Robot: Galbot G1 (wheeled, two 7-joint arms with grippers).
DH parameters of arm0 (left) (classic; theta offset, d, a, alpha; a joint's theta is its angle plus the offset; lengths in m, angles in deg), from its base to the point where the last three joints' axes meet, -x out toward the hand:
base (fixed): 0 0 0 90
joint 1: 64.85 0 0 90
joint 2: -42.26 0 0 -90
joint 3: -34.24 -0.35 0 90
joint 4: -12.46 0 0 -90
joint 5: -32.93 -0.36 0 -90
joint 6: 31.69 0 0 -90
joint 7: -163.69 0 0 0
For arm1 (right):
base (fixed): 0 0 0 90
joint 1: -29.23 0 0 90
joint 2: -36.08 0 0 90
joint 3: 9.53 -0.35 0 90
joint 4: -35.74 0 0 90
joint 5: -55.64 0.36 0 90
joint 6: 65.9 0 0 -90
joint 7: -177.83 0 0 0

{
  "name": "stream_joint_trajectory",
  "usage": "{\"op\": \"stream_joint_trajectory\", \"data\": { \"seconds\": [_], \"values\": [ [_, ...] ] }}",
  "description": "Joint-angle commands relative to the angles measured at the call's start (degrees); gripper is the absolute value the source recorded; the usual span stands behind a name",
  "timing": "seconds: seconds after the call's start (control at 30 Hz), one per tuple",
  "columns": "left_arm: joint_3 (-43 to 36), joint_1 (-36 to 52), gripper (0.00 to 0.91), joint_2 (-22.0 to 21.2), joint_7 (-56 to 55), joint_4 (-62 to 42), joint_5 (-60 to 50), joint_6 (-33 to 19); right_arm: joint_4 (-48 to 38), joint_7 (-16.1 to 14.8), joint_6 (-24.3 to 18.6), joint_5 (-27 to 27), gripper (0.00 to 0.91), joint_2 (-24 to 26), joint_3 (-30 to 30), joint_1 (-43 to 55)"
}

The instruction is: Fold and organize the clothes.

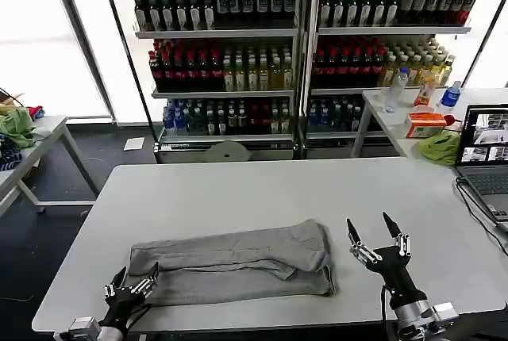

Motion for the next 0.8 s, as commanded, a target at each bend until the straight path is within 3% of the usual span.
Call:
{"op": "stream_joint_trajectory", "data": {
  "seconds": [0.03,0.57,0.8],
  "values": [
    [-1.74,1.01,0.0,-1.27,-0.61,-2.07,1.09,-0.84,-0.33,-0.16,-0.76,0.55,0.907,-0.01,0.13,0.22],
    [-0.54,0.76,0.0,-0.73,0.08,-2.47,1.0,-0.37,0.17,0.08,-0.68,1.24,0.907,0.06,0.15,0.6],
    [3.86,-0.84,0.0,2.96,-0.34,-0.53,5.54,0.47,-0.04,0.08,-0.66,1.95,0.907,0.53,0.4,1.07]
  ]
}}
